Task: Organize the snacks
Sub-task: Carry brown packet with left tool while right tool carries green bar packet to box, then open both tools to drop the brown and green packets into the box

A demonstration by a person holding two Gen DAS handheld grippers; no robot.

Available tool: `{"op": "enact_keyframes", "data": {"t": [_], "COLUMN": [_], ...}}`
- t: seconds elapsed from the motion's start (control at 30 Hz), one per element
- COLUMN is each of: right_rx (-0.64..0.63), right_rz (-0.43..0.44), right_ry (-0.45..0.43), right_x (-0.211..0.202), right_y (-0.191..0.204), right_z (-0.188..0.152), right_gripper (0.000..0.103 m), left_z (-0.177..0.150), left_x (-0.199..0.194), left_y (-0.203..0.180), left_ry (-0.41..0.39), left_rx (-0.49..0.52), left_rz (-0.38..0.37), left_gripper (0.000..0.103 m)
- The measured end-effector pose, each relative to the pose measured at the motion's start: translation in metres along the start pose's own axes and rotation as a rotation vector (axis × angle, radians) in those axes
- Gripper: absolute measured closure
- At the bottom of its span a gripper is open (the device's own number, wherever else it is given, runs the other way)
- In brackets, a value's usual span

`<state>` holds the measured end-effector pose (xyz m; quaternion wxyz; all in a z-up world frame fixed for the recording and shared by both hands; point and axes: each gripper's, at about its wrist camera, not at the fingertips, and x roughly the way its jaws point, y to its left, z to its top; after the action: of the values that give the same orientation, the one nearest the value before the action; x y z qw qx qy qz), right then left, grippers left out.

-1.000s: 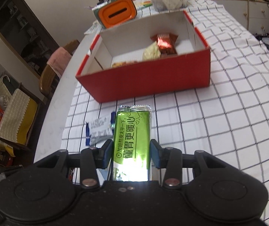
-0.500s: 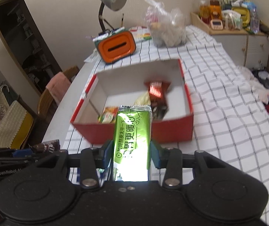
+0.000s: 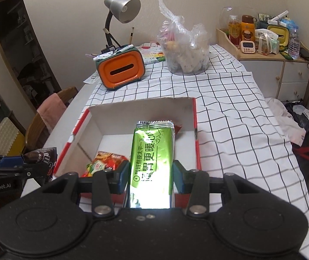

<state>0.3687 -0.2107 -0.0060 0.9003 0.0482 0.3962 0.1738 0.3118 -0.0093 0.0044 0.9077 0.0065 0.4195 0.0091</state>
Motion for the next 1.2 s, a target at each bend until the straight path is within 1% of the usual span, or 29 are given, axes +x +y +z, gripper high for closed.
{"op": "enact_keyframes", "data": {"t": [0.23, 0.43, 0.73, 0.97, 1.07, 1.2], "right_rx": [-0.034, -0.049, -0.088, -0.167, -0.226, -0.230], "right_rz": [-0.009, -0.014, -0.037, -0.026, -0.050, -0.046], "right_ry": [0.030, 0.062, 0.121, 0.170, 0.160, 0.159], "right_x": [0.034, 0.064, 0.107, 0.126, 0.129, 0.131], "right_y": [-0.009, -0.014, -0.018, -0.002, 0.006, 0.009], "right_z": [0.015, 0.021, 0.023, 0.013, 0.009, 0.009], "right_gripper": [0.061, 0.061, 0.061, 0.061, 0.061, 0.061], "left_z": [0.016, 0.024, 0.029, 0.026, 0.024, 0.020], "left_x": [0.039, 0.073, 0.116, 0.138, 0.142, 0.146], "left_y": [-0.001, -0.004, -0.016, -0.019, -0.019, -0.019], "left_ry": [0.040, 0.086, 0.146, 0.195, 0.206, 0.216], "left_rx": [0.004, 0.019, 0.090, 0.107, 0.109, 0.118], "left_rz": [0.037, 0.064, 0.090, 0.098, 0.101, 0.107], "left_gripper": [0.057, 0.057, 0.056, 0.056, 0.056, 0.056]}}
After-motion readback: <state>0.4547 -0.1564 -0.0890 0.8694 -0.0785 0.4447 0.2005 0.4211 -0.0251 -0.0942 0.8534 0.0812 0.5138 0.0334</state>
